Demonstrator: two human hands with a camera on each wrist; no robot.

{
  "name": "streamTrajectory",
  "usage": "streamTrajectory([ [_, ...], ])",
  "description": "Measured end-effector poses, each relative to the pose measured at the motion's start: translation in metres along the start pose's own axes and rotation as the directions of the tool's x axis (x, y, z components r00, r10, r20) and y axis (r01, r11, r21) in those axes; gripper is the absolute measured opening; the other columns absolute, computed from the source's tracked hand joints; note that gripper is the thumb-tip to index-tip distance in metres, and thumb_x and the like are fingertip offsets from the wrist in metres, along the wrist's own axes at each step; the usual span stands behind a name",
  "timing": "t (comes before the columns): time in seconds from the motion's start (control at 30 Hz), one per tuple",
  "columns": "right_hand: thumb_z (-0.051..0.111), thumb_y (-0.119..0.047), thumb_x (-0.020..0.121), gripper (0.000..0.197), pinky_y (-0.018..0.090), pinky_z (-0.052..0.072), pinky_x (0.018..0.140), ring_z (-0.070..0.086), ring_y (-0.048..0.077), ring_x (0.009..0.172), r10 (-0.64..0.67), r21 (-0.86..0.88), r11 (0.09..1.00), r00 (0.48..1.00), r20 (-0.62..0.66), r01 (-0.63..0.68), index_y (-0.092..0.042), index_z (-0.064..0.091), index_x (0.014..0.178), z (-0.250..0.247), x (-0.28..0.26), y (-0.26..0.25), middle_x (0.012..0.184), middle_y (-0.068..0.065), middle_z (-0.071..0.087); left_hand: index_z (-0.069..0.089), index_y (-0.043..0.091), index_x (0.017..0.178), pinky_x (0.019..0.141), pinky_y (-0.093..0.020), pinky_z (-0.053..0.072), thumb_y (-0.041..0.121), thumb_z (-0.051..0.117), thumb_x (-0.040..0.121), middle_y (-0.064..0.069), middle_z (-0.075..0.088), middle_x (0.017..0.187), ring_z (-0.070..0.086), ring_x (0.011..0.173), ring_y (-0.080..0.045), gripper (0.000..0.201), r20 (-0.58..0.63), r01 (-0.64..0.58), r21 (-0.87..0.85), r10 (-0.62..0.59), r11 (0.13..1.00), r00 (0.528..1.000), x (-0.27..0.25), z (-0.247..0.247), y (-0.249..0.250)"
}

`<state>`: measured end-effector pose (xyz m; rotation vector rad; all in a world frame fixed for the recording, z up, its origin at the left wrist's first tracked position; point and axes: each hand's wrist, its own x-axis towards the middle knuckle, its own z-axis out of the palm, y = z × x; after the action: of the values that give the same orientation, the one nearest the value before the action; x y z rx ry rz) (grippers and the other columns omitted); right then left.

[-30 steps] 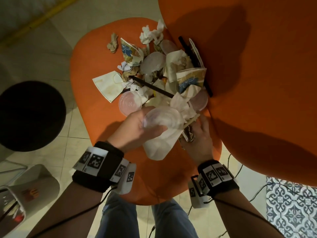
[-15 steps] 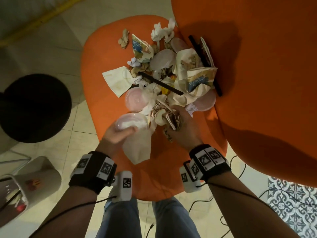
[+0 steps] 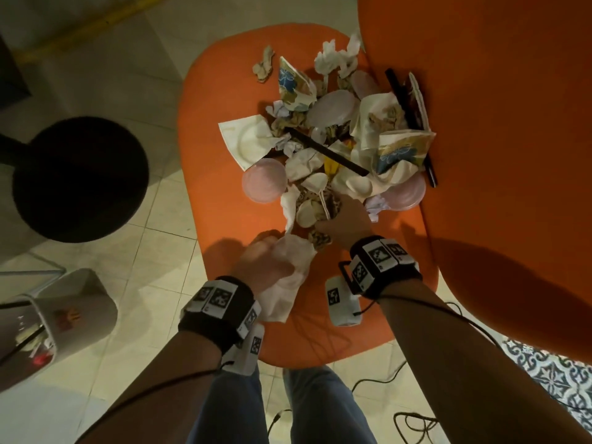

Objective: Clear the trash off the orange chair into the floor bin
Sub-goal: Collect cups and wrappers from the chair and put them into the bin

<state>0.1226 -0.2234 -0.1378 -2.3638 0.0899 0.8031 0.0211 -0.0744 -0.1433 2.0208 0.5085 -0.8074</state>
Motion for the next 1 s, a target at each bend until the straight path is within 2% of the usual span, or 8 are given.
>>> streamTrajectory([
  [0.07,0.073,-0.017,0.071,0.05,0.025,0.038,0.071,0.056,0.02,0.095,0.018,0.014,1.0,1.0,-0.014,-0.018,-0.005,0.056,0.117,0.001,0.0,0.0,0.101,0.006,0.058,0.054,0.009,0.111,0.074,-0.033,0.046,0.027,0.071,0.064,-0.01,0.06,0.105,0.059,0.098,-0.026,0.053,-0.031,-0.016,-0.069,0.014,0.997,0.999,-0.005,-0.003,-0.001],
  [0.17,0.073,-0.019,0.072,0.055,0.026,0.038,0.074,0.054,0.022,0.096,0.045,0.042,0.998,0.998,-0.037,-0.043,-0.006,0.053,0.121,0.001,-0.002,0.004,0.104,0.006,0.057,0.051,0.016,0.114,0.067,-0.023,0.042,0.018,0.072,0.078,-0.003,0.057,0.103,0.057,0.095,-0.02,0.042,-0.057,0.025,-0.155,-0.034,0.988,0.998,-0.009,-0.006,-0.009],
  [0.33,0.073,-0.013,0.073,0.042,0.033,0.049,0.084,0.06,0.022,0.097,0.098,0.189,0.978,0.994,-0.048,-0.087,-0.009,0.057,0.111,0.0,-0.016,0.017,0.102,0.005,0.063,0.055,0.016,0.122,0.087,-0.038,0.054,0.041,0.076,0.053,-0.006,0.066,0.112,0.063,0.105,-0.023,0.077,-0.095,0.003,-0.471,-0.054,0.882,0.994,-0.018,-0.016,-0.02],
  [0.43,0.074,-0.014,0.071,0.042,0.042,0.051,0.091,0.062,0.024,0.101,0.117,0.273,0.957,0.992,-0.051,-0.099,-0.013,0.058,0.109,0.0,-0.027,0.023,0.103,0.003,0.066,0.059,0.019,0.12,0.096,-0.044,0.05,0.042,0.077,0.06,-0.003,0.068,0.114,0.064,0.108,-0.02,0.066,-0.165,-0.085,-0.523,-0.003,0.848,0.986,-0.027,-0.023,-0.022],
  [0.6,0.075,-0.01,0.074,0.044,0.042,0.052,0.091,0.063,0.022,0.1,0.048,0.401,0.916,0.996,-0.078,-0.012,-0.016,0.056,0.113,-0.002,-0.051,0.021,0.105,0.003,0.065,0.062,0.015,0.113,0.086,-0.029,0.054,0.009,0.076,0.075,-0.005,0.071,0.106,0.067,0.102,-0.02,0.041,-0.285,-0.164,-0.622,-0.027,0.765,0.958,-0.044,-0.039,-0.011],
  [0.73,0.075,-0.006,0.074,0.04,0.036,0.054,0.084,0.064,0.017,0.095,-0.013,0.471,0.88,0.995,-0.096,0.057,-0.022,0.057,0.105,0.002,-0.064,0.006,0.097,-0.004,0.065,0.064,0.026,0.104,0.081,-0.026,0.054,0.006,0.072,0.079,0.006,0.074,0.095,0.069,0.092,-0.011,0.033,-0.352,-0.246,-0.613,0.019,0.751,0.936,-0.065,-0.056,-0.005],
  [0.9,0.074,-0.002,0.076,0.041,0.011,0.049,0.07,0.061,-0.014,0.075,-0.172,0.491,0.851,0.982,-0.077,0.187,-0.033,0.055,0.095,0.021,-0.076,-0.039,0.087,-0.018,0.063,0.065,0.031,0.1,0.077,-0.02,0.053,0.005,0.071,0.079,0.011,0.074,0.092,0.069,0.088,-0.007,0.033,-0.407,-0.305,-0.634,0.03,0.711,0.913,-0.097,-0.08,-0.021],
  [1.0,0.075,-0.004,0.075,0.037,0.017,0.05,0.073,0.063,-0.006,0.082,-0.243,0.461,0.863,0.97,0.025,0.205,-0.025,0.059,0.102,0.051,-0.083,-0.068,0.092,-0.011,0.066,0.063,0.021,0.113,0.077,-0.017,0.053,0.009,0.07,0.08,0.004,0.073,0.103,0.068,0.096,-0.009,0.036,-0.457,-0.311,-0.672,-0.046,0.672,0.888,-0.12,-0.092,-0.052],
])
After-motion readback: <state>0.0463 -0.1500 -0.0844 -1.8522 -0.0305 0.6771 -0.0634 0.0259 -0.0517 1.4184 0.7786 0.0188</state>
